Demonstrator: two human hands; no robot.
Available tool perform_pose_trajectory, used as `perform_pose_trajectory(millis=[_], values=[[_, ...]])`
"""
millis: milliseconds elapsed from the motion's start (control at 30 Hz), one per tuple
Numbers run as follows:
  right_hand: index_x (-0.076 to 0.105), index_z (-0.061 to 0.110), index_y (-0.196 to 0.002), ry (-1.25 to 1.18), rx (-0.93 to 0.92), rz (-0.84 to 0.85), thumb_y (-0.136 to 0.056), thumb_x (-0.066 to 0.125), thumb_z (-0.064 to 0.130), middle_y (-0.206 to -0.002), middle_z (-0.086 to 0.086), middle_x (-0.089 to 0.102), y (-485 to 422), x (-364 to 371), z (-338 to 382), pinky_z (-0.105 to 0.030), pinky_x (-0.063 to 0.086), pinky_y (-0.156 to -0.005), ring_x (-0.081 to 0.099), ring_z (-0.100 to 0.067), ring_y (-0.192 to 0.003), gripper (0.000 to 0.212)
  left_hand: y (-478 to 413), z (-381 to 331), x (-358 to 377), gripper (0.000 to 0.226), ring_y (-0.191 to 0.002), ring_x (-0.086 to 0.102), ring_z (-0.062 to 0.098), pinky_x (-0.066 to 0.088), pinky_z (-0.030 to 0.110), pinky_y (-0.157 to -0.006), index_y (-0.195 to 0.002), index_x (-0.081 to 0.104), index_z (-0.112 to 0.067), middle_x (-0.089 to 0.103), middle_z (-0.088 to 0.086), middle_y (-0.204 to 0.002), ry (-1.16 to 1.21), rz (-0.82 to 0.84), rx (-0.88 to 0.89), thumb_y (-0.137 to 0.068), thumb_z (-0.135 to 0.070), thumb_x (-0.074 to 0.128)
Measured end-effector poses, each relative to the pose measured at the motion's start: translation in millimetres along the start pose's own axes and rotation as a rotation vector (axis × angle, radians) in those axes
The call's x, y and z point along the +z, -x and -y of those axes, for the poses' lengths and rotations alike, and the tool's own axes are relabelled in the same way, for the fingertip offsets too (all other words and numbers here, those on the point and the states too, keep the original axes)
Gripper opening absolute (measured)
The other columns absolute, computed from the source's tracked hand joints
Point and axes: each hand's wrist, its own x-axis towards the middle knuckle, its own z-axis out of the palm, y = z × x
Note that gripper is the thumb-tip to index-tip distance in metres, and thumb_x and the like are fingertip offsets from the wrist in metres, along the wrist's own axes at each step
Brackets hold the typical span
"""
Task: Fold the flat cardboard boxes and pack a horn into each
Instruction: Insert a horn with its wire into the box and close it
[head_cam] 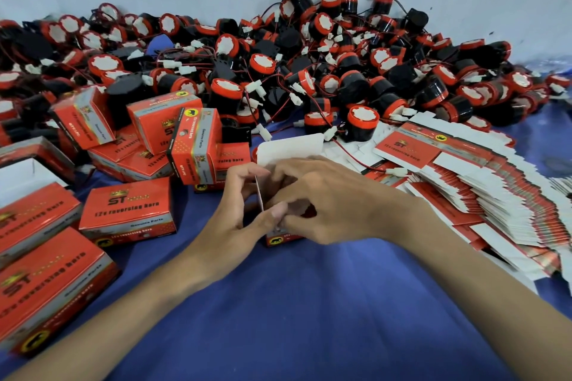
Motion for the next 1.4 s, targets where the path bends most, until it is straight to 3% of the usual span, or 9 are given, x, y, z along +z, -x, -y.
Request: perform_pose_trajectory(millis=[200, 267, 400, 467, 667, 833, 1000, 1200, 1400], values=[[0.074, 0.019, -0.094, -0.010, 0.049, -0.108, -0.086, 0.065, 0.022, -0.093, 0.008, 0.059, -6.8, 7.0, 2.4, -0.038, 0.043, -0.079, 0.057, -0.020, -0.091, 0.013, -8.7, 12.4, -3.3, 0.034, -0.116, 0.053, 0.005, 0.046, 0.023, -0.090, -0.111, 0.045, -0.040, 0.054, -0.005, -0.118, 0.023, -0.066, 0.044, -0.084, -0.056, 0.057], [0.073, 0.017, -0.093, 0.045, 0.071, -0.161, -0.084, 0.065, 0.021, -0.094, 0.004, 0.062, -8.6, 12.5, 3.1, -0.032, 0.040, -0.076, 0.057, -0.020, -0.091, 0.012, -9.6, 14.4, -3.6, 0.025, -0.115, 0.054, 0.004, 0.047, 0.022, -0.088, -0.109, 0.046, -0.051, 0.057, -0.011, -0.117, 0.027, -0.072, 0.033, -0.085, -0.048, 0.052], [0.073, 0.017, -0.085, 0.172, -0.001, -0.112, -0.086, 0.059, 0.019, -0.105, 0.003, 0.061, -9.6, 18.0, 1.8, -0.029, 0.036, -0.088, 0.053, -0.018, -0.100, 0.015, -4.3, 7.1, -0.8, 0.024, -0.120, 0.052, 0.019, 0.047, 0.030, -0.090, -0.107, 0.045, -0.057, 0.050, 0.006, -0.126, 0.014, -0.046, 0.033, -0.084, -0.050, 0.051], [0.076, 0.014, -0.087, 0.131, -0.089, -0.062, -0.088, 0.058, 0.014, -0.107, -0.001, 0.059, -7.7, 12.8, -1.5, -0.032, 0.039, -0.093, 0.052, -0.017, -0.102, 0.017, -2.4, 0.9, 0.3, 0.026, -0.119, 0.051, 0.014, 0.047, 0.026, -0.089, -0.106, 0.042, -0.057, 0.047, 0.009, -0.127, 0.021, -0.019, 0.023, -0.083, -0.050, 0.052], [0.070, 0.002, -0.087, -0.211, 0.049, -0.689, -0.084, 0.059, 0.000, -0.095, -0.010, 0.062, 23.2, -5.1, -25.5, -0.017, 0.046, -0.077, 0.060, -0.014, -0.086, 0.012, -1.3, -6.8, 1.6, 0.038, -0.111, 0.053, 0.000, 0.045, 0.014, -0.087, -0.116, 0.036, -0.032, 0.048, 0.003, -0.123, 0.040, -0.033, -0.022, -0.085, -0.028, 0.057], [0.074, 0.000, -0.089, -0.414, 0.061, -0.596, -0.082, 0.056, -0.004, -0.103, -0.004, 0.069, 41.1, 31.1, -24.8, -0.023, 0.052, -0.080, 0.066, -0.010, -0.097, 0.019, -3.3, -8.0, 3.6, 0.044, -0.106, 0.055, 0.003, 0.046, 0.016, -0.086, -0.116, 0.038, -0.035, 0.051, -0.004, -0.116, 0.012, -0.050, -0.027, -0.081, -0.025, 0.063], [0.071, 0.004, -0.095, -0.416, -0.009, -0.554, -0.079, 0.055, -0.011, -0.103, 0.004, 0.070, 40.1, 51.2, -20.2, -0.008, 0.045, -0.080, 0.064, 0.000, -0.097, 0.028, -4.5, -8.3, 10.8, 0.072, -0.121, 0.052, 0.013, 0.046, 0.032, -0.099, -0.125, 0.020, -0.038, 0.048, -0.004, -0.130, 0.063, -0.132, -0.055, -0.075, -0.024, 0.070], [0.032, 0.027, -0.123, -0.861, 0.114, -0.571, -0.087, 0.055, 0.011, -0.095, 0.000, 0.069, 37.6, 49.7, -15.2, -0.036, 0.053, -0.082, 0.069, -0.021, -0.089, 0.046, -10.6, -9.2, 6.2, 0.070, -0.119, 0.055, 0.003, 0.048, 0.017, -0.090, -0.138, 0.039, -0.027, 0.062, -0.013, -0.127, 0.196, 0.004, -0.231, -0.080, -0.001, 0.069], [0.059, 0.028, -0.121, -0.966, 0.184, -0.696, -0.087, 0.054, 0.040, -0.088, 0.011, 0.062, 38.3, 44.4, -16.1, -0.036, 0.057, -0.081, 0.062, -0.015, -0.093, 0.037, -8.5, -13.0, 6.6, 0.049, -0.109, 0.063, 0.010, 0.051, 0.020, -0.088, -0.112, 0.065, -0.025, 0.071, -0.006, -0.111, 0.177, -0.031, -0.203, -0.084, 0.013, 0.055]])
